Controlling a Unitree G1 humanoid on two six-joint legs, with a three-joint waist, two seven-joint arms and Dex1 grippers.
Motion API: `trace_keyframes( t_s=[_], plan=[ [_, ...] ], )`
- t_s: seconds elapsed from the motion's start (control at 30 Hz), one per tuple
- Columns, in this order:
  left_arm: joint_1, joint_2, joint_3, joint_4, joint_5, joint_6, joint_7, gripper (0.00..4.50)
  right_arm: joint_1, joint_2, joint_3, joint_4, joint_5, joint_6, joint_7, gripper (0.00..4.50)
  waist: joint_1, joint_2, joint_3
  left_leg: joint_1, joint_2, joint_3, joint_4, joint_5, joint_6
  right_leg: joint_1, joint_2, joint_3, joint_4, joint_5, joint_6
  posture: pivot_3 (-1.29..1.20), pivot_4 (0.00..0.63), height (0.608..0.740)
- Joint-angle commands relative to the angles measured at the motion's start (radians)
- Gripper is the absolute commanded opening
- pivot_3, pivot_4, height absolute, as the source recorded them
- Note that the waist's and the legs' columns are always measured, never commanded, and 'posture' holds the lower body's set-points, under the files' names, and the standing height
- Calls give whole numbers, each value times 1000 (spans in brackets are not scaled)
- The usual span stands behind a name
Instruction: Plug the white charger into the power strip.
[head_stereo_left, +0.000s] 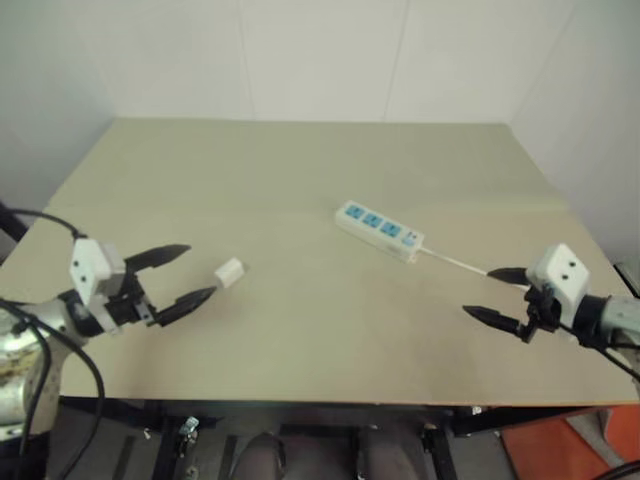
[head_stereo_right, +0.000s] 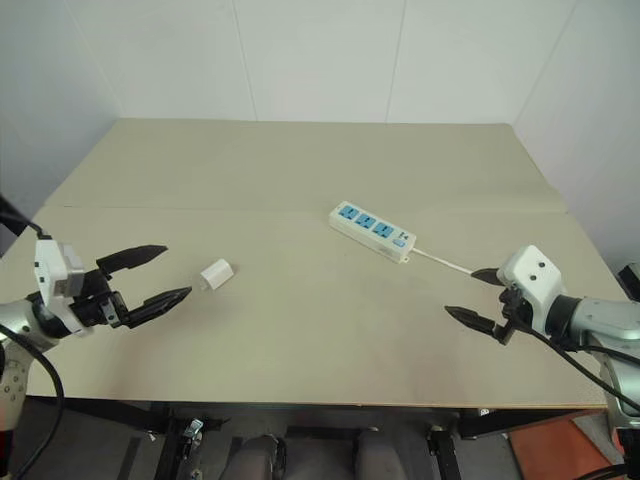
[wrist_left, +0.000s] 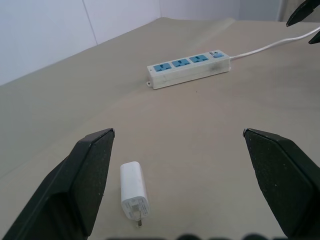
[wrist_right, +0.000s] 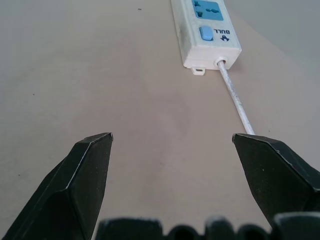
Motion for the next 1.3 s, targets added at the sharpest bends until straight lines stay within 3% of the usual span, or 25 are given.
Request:
trace_keyframes(
  t_s=[0.03, 0.47, 0.7, 0.83, 0.97, 1.3],
  plan=[
    [-22, 10, 6, -9, -11, -14, 0, 4500, 4, -2, -32, -17, 2, -25, -15, 4488, -1, 0, 0, 0, 0, 0, 0, 0, 0, 0, 0, 0, 0, 0, 0, 0, 150, 740],
    [-37, 2, -15, -7, -21, -5, -3, 4500, 61, -14, -60, -48, 9, -24, -29, 4488, 0, 0, 0, 0, 0, 0, 0, 0, 0, 0, 0, 0, 0, 0, 0, 0, 150, 740],
    [-73, -9, -42, 24, -7, -21, -8, 4500, -9, -7, -36, 15, 11, -63, -9, 4488, -1, 0, 0, 0, 0, 0, 0, 0, 0, 0, 0, 0, 0, 0, 0, 0, 150, 740],
    [-134, -27, -98, 22, 3, -12, 1, 4500, -160, 19, 78, 165, -74, -155, -14, 4488, -4, 0, 0, 1, 0, 0, 0, 0, 0, 1, 0, 0, 0, 1, 0, 0, 150, 740],
    [-216, -9, -184, 23, 24, 105, 48, 4500, -344, 76, 176, 370, -110, -223, 24, 4488, -5, 0, 0, 1, 0, 0, 0, 0, 0, 0, 1, 1, 0, 1, -1, 0, 150, 740],
    [-310, -29, -285, 16, 102, 84, 65, 4500, -803, 210, 350, 1113, -304, -469, 51, 4488, -22, 0, 0, 0, 0, 1, 0, 0, 0, 0, 1, 1, 0, 6, -9, 0, 150, 740]
  ],
)
